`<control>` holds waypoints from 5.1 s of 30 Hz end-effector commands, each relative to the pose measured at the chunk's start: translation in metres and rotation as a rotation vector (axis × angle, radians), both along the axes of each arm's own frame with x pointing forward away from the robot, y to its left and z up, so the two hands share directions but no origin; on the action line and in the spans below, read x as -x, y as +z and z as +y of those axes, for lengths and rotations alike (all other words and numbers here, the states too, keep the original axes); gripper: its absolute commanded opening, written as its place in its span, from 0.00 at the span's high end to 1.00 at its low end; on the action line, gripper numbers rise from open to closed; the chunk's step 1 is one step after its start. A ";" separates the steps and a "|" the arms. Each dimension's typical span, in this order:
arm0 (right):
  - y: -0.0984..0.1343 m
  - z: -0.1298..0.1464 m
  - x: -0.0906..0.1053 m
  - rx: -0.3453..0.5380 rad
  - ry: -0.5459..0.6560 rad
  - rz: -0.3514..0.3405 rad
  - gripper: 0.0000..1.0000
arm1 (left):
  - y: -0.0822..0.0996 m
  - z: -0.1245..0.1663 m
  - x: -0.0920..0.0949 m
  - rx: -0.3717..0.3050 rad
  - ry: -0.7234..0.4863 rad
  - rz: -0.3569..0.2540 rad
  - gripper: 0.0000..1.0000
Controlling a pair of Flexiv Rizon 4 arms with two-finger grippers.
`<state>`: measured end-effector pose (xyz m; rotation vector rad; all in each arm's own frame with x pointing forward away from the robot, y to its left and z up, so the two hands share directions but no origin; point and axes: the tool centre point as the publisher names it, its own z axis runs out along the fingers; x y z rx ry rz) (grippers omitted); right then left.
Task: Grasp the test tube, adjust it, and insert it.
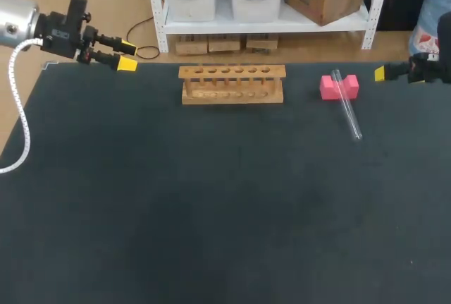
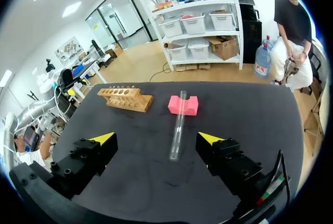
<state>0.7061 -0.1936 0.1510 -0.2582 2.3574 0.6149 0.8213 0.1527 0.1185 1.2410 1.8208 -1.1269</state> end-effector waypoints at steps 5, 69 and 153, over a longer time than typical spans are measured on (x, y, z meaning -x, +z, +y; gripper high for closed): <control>0.007 0.001 -0.004 0.223 -0.140 0.001 0.00 | 0.000 0.000 -0.001 0.000 -0.003 0.001 0.00; -0.143 0.047 -0.085 0.412 -0.182 -0.121 0.00 | 0.000 0.000 -0.001 0.000 -0.003 0.001 0.00; -0.105 0.065 -0.055 0.411 -0.284 -0.057 1.00 | 0.000 0.000 -0.001 0.000 -0.003 0.001 0.00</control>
